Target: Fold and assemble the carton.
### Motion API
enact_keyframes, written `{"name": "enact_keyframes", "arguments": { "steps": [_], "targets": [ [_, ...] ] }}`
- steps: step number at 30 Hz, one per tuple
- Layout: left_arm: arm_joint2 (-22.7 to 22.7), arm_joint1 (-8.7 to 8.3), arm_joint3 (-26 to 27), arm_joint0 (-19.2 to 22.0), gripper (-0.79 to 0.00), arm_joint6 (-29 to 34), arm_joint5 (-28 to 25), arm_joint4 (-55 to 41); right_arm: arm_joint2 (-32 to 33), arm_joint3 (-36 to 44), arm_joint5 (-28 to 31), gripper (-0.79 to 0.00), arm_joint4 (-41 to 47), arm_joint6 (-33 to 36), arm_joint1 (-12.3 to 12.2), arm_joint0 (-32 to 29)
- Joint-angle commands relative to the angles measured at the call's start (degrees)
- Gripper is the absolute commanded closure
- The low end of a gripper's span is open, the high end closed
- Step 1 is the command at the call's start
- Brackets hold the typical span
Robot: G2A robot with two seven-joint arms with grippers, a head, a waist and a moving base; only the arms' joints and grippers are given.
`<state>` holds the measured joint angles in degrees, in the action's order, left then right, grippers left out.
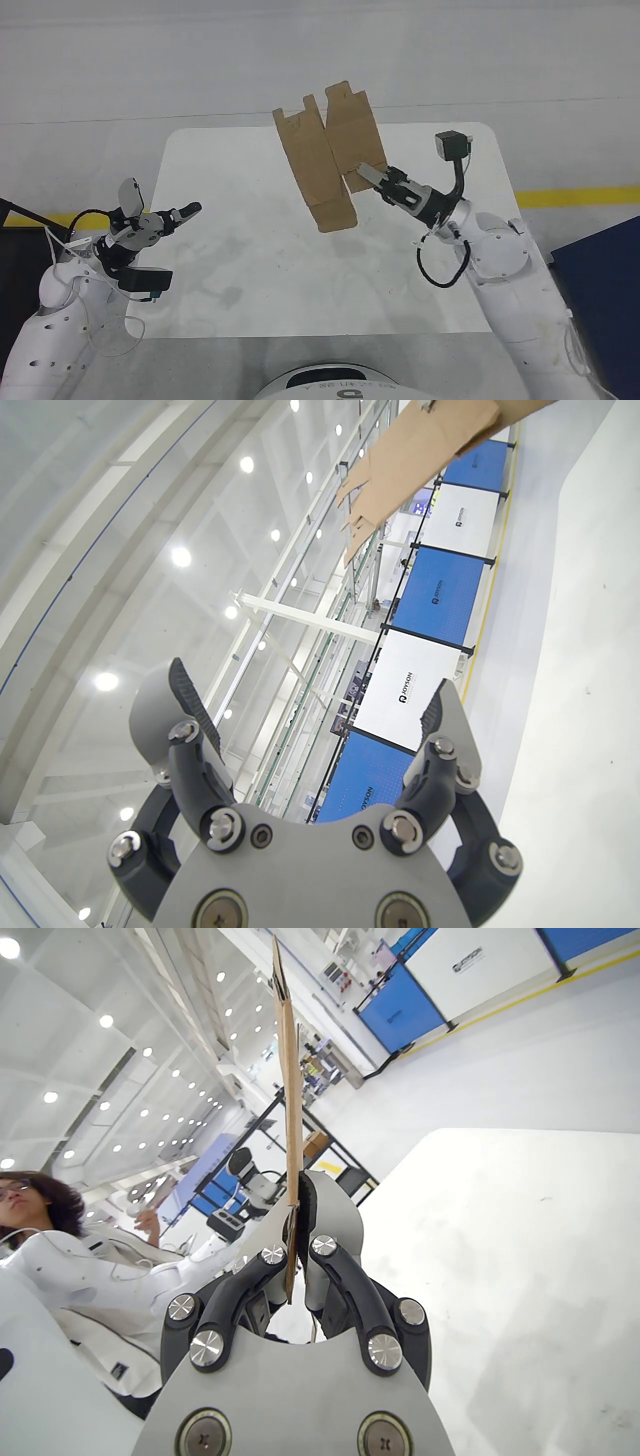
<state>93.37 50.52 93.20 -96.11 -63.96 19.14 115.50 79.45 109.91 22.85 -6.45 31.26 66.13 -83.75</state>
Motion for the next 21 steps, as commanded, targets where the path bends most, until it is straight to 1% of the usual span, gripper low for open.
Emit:
{"name": "enact_keyframes", "arguments": {
  "steps": [1, 10, 12, 14, 17, 20, 21],
  "targets": [
    [0.00, 0.00, 0.00, 0.00, -0.785, 0.00, 0.00, 0.00, 0.18, 0.16, -0.31, 0.000, -0.60, -0.38, 0.01, -0.13],
    [0.00, 0.00, 0.00, 0.00, -0.785, 0.00, 0.00, 0.00, 0.18, 0.16, -0.31, 0.000, -0.60, -0.38, 0.01, -0.13],
    [-0.26, -0.08, 0.35, 0.81, -0.785, 0.79, 0.27, 4.66, -0.95, 0.00, -1.06, 0.000, -0.48, 1.43, -0.02, -0.25],
    [-1.57, -0.10, 0.60, 2.78, -0.785, 1.23, -0.06, 9.48, -2.46, -0.39, -1.96, 0.000, 1.34, 5.50, -0.09, 0.50],
    [-5.05, 0.16, -0.01, 7.51, -0.785, 0.49, 1.52, 15.53, -4.42, -1.56, -2.89, 0.000, 5.66, 10.70, -0.11, 2.52],
    [-10.20, 1.01, -3.21, 12.51, -0.785, -0.95, -1.61, 11.05, -5.35, -2.60, -3.22, 0.000, 6.00, 12.75, -0.15, 4.14],
    [-11.85, 1.34, -4.71, 13.93, -0.785, -1.28, -3.65, 8.52, -5.56, -2.77, -3.23, 0.000, 6.03, 12.64, -0.14, 4.35]
  ]
}}
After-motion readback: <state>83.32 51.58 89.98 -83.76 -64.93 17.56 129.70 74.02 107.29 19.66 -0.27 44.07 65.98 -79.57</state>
